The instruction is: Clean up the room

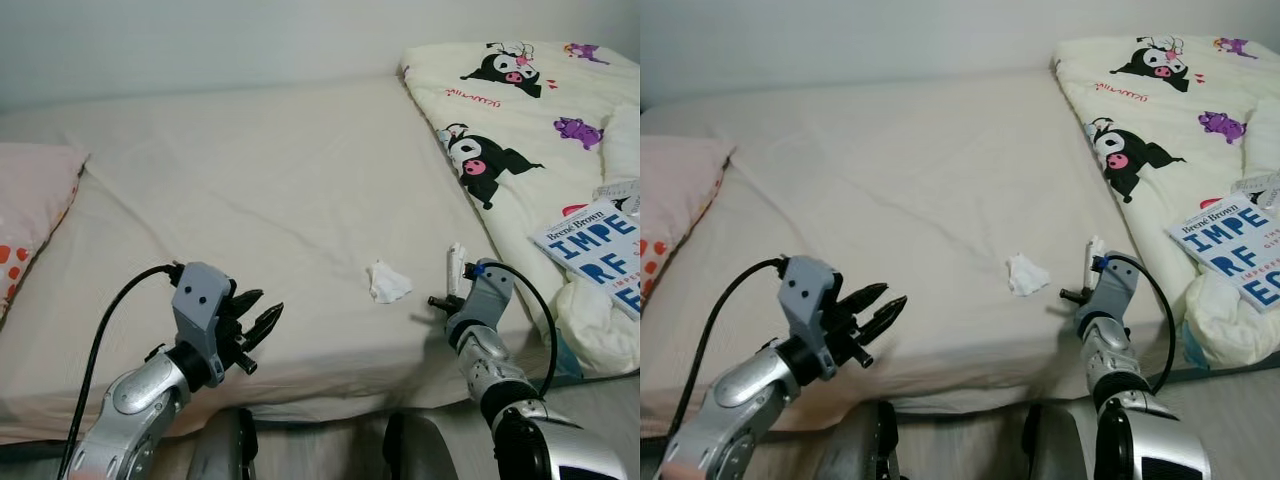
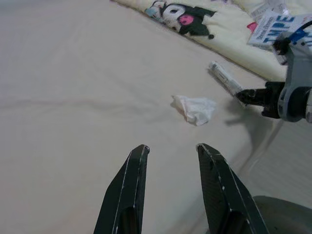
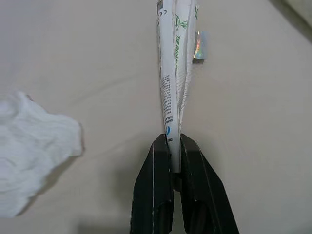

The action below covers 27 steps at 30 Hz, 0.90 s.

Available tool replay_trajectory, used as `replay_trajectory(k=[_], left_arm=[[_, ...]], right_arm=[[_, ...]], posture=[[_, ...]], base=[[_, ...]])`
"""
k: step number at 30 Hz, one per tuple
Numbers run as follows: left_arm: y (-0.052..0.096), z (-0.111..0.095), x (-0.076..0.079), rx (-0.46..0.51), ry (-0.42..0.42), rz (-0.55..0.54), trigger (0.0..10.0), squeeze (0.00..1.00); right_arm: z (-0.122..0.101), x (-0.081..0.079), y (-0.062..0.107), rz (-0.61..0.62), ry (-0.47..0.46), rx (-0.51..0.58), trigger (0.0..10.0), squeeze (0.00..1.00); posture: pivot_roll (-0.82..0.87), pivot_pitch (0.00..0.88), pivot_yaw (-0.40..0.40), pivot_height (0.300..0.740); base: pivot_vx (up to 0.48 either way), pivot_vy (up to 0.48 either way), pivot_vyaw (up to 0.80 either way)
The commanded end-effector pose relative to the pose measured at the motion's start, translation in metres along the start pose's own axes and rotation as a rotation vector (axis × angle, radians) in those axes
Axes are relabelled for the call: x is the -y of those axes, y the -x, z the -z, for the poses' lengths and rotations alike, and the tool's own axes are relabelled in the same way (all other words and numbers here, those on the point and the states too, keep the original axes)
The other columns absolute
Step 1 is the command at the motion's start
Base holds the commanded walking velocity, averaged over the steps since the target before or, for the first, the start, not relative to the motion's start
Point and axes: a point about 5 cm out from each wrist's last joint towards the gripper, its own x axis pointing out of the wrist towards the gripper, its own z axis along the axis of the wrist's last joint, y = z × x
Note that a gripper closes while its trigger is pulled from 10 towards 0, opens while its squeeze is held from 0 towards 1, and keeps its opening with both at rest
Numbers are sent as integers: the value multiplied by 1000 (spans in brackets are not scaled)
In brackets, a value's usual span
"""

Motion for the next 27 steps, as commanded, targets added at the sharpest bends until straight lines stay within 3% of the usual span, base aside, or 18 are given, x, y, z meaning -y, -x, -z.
replay_trajectory(k=[1,5,7,8,9,13,15,17,18,21,27], left_arm=[[-2,5,1,-4,11,12,10000,0],[-6,6,-3,16,18,-16,10000,0],[-12,11,-8,20,44,-70,10000,0],[-12,11,-8,20,44,-70,10000,0],[-15,15,-8,9,62,-91,10000,0],[-20,28,-9,-31,117,-162,10000,0],[-20,28,-9,-31,117,-162,10000,0],[-21,33,-11,-37,126,-223,10000,0],[-21,45,-19,-92,94,-370,10000,0],[-20,51,-23,-114,78,-433,10000,0],[-24,53,-20,-144,70,-427,10000,0]], right_arm=[[7,-1,2,-7,-19,-11,0,0],[2,-9,2,-38,-31,41,0,0],[-4,-22,5,-61,5,155,0,0],[-4,-22,5,-61,5,155,0,0],[-4,-30,9,-81,40,214,10000,0],[-1,-53,27,-170,118,349,10000,0],[-1,-53,27,-170,118,349,10000,0],[0,-58,34,-194,144,386,10000,0],[4,-61,45,-212,159,409,10000,0],[6,-62,51,-228,160,412,10000,0],[16,-65,55,-235,190,377,10000,0]], posture=[[120,120,-44,575],[100,98,-50,575],[78,61,-66,575],[78,61,-66,575],[72,40,-71,575],[46,19,-55,575],[46,19,-55,575],[37,15,-50,575],[27,8,-48,575],[22,8,-46,580],[25,7,-48,605]], base=[[0,0,0],[0,0,0],[0,0,0],[0,0,0],[0,0,0],[0,0,0],[0,0,0],[0,0,0],[0,0,0],[0,0,0],[0,0,0]])
